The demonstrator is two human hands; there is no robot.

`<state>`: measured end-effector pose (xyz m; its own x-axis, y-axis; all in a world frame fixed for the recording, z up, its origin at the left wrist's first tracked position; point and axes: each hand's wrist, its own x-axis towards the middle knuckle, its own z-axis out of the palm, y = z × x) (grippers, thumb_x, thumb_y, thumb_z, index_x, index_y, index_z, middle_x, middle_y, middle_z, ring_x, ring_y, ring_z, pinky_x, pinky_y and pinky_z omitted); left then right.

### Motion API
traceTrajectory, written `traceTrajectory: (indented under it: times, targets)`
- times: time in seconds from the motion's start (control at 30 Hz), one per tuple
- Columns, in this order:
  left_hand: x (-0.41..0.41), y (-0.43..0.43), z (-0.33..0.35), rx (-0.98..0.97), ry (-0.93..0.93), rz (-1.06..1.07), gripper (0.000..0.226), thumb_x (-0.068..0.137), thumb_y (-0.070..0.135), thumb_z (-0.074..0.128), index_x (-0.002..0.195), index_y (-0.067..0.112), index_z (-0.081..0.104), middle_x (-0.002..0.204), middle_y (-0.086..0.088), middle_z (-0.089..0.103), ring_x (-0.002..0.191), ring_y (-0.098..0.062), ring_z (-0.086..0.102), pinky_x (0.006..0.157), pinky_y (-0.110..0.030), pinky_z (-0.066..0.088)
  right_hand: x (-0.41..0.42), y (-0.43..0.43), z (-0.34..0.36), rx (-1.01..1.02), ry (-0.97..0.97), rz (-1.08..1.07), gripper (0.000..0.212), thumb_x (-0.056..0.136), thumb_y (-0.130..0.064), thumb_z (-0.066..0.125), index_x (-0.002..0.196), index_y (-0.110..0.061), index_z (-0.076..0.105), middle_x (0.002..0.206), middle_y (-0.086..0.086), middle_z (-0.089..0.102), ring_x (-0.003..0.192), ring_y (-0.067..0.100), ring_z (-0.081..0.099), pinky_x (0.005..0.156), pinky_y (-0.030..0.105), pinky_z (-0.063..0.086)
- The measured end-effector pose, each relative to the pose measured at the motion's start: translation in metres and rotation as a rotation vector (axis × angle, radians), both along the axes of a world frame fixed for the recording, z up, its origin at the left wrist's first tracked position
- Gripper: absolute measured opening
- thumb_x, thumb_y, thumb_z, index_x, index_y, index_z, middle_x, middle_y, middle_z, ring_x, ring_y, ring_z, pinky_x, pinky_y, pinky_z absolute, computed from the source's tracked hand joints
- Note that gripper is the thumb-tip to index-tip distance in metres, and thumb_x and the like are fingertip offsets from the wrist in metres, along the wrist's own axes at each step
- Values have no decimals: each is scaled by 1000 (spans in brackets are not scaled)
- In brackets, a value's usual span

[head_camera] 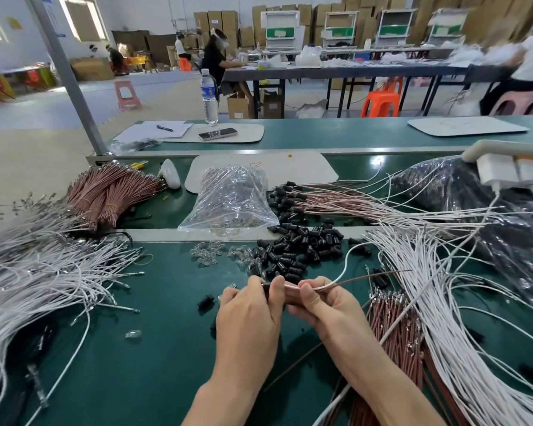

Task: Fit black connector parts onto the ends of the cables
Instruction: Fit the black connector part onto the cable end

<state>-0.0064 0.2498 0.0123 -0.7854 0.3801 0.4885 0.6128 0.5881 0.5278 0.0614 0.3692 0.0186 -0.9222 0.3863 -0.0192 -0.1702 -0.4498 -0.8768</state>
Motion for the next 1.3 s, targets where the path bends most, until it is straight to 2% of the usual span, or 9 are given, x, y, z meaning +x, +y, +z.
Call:
traceTrajectory:
  times: [0.13, 0.3, 0.57, 0.67, 0.8, 1.0, 1.13, 1.23, 1.3]
  targets:
    - [-2, -1, -2, 20, -53, -46, 48, 100, 60, 14, 70, 27, 34, 53, 10, 46, 61, -11, 43, 72, -30, 32, 0, -3, 2, -15, 3, -25, 24, 83, -27, 71, 95, -7, 64, 107, 18, 76, 105, 27, 73, 78, 23, 58]
    - [-1, -2, -3, 66, -101, -83, 55, 99, 68, 14, 73, 27, 39, 56, 9, 54, 95, 2, 45, 73, -29, 35, 1, -7, 7, 44, -3, -45, 14, 71, -31, 85, 78, -25, 73, 95, 13, 78, 96, 24, 75, 76, 22, 58]
    - [-2, -2, -4, 65, -163, -90, 64, 98, 68, 9, 74, 23, 48, 61, 10, 56, 81, -6, 46, 77, -35, 39, 2, -4, 6, 75, -27, -6, 36, 72, -31, 83, 85, -9, 57, 102, 16, 77, 100, 26, 75, 82, 22, 57]
    - [-2, -3, -5, 41, -177, -97, 60, 94, 65, 12, 75, 21, 48, 63, 6, 57, 77, -16, 44, 78, -36, 39, 2, -2, 4, 93, -24, 17, 32, 74, -38, 87, 83, -17, 64, 106, 16, 77, 106, 28, 73, 87, 25, 57]
    - [-1, -6, -5, 28, -173, -104, 58, 95, 65, 11, 75, 25, 49, 63, 9, 57, 79, -10, 44, 79, -32, 37, 2, -1, 5, 107, -29, 23, 31, 63, -52, 93, 73, -31, 71, 105, 16, 77, 106, 27, 73, 86, 25, 57]
    - [5, -6, 8, 300, -196, -74, 39, 95, 75, 19, 82, 46, 43, 77, 22, 59, 75, -7, 48, 64, -23, 36, 3, 1, 17, -56, 47, -21, 17, 79, -25, 84, 90, -16, 74, 111, 25, 73, 98, 31, 74, 76, 28, 60]
    - [0, -20, 24, 613, -266, -102, 39, 91, 73, 37, 86, 38, 52, 64, -2, 52, 49, -6, 41, 45, -25, 35, 13, 11, 22, -222, 68, -99, 14, 82, -10, 71, 93, -4, 77, 110, 27, 72, 87, 29, 75, 68, 27, 62]
    - [-5, -31, 38, 803, -264, -69, 31, 91, 65, 45, 86, 37, 57, 74, -1, 61, 57, -1, 52, 54, -10, 42, 12, 12, 30, -274, 86, -124, 13, 80, -5, 69, 88, -2, 79, 107, 29, 72, 80, 29, 76, 62, 29, 62]
    - [-12, -40, 46, 929, -257, -25, 29, 99, 58, 50, 87, 33, 59, 73, 4, 63, 64, -3, 57, 62, -11, 47, 10, 11, 38, -248, 101, -134, 13, 78, -6, 71, 87, -4, 80, 103, 28, 73, 79, 29, 76, 61, 28, 62]
